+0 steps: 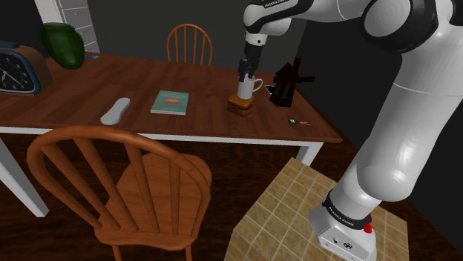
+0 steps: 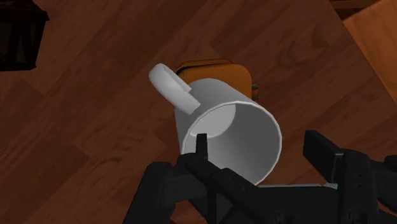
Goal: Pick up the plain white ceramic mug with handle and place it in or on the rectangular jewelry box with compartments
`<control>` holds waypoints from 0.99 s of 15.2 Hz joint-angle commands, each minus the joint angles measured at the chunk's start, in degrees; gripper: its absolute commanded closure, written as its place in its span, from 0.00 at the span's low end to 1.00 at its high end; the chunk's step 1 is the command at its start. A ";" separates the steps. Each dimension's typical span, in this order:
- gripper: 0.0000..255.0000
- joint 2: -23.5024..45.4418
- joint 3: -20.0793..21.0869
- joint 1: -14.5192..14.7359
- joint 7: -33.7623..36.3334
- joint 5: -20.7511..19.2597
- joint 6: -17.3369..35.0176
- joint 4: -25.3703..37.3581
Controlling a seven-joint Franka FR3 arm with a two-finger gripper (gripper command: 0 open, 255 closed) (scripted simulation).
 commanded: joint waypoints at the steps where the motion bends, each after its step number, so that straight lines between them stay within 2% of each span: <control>1: 0.00 0.01 0.00 0.00 0.00 0.00 0.00 -0.02; 3: 0.00 0.02 0.00 0.00 0.01 0.00 0.02 -0.02; 7: 0.00 -1.40 -0.16 -0.01 0.46 -0.65 -6.83 5.51; 15: 0.00 -1.40 -0.16 -0.01 0.47 -0.65 -6.82 5.50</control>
